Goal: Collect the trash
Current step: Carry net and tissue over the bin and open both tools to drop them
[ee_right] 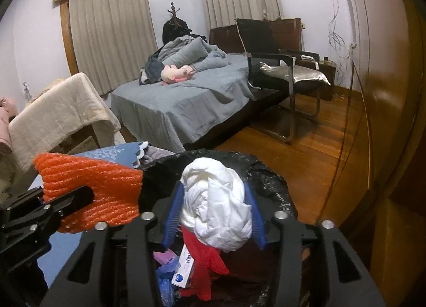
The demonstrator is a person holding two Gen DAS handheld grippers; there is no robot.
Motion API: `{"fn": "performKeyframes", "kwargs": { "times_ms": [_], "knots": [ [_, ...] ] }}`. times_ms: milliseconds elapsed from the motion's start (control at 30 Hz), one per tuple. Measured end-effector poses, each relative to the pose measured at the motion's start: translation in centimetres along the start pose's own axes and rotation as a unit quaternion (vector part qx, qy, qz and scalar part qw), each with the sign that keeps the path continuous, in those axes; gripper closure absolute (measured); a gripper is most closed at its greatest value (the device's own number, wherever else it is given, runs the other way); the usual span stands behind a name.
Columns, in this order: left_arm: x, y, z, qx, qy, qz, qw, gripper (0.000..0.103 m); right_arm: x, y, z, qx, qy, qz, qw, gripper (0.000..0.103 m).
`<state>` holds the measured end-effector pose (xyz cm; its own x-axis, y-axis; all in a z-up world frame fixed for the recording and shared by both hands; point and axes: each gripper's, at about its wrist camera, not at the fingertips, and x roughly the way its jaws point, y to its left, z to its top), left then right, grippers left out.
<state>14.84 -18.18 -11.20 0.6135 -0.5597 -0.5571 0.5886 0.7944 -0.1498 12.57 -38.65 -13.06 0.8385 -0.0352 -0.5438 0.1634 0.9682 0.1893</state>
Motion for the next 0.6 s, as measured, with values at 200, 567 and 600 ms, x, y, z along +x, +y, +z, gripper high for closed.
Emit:
{"fn": "performKeyframes", "kwargs": {
  "times_ms": [200,567,600],
  "knots": [
    [0.3,0.6,-0.2,-0.010,0.007,-0.002,0.9999,0.043,0.0,-0.6,0.0,0.005,-0.008,-0.011,1.000,0.032],
    [-3.3,3.1,-0.2,-0.027,-0.015,0.051,0.9982,0.016,-1.5,0.9,0.5,-0.002,-0.023,-0.004,1.000,0.006],
    [-3.9,3.3,-0.2,-0.028,-0.019,0.057,0.9978,0.016,-1.6,1.3,0.6,-0.002,-0.024,-0.001,1.000,0.006]
  ]
}}
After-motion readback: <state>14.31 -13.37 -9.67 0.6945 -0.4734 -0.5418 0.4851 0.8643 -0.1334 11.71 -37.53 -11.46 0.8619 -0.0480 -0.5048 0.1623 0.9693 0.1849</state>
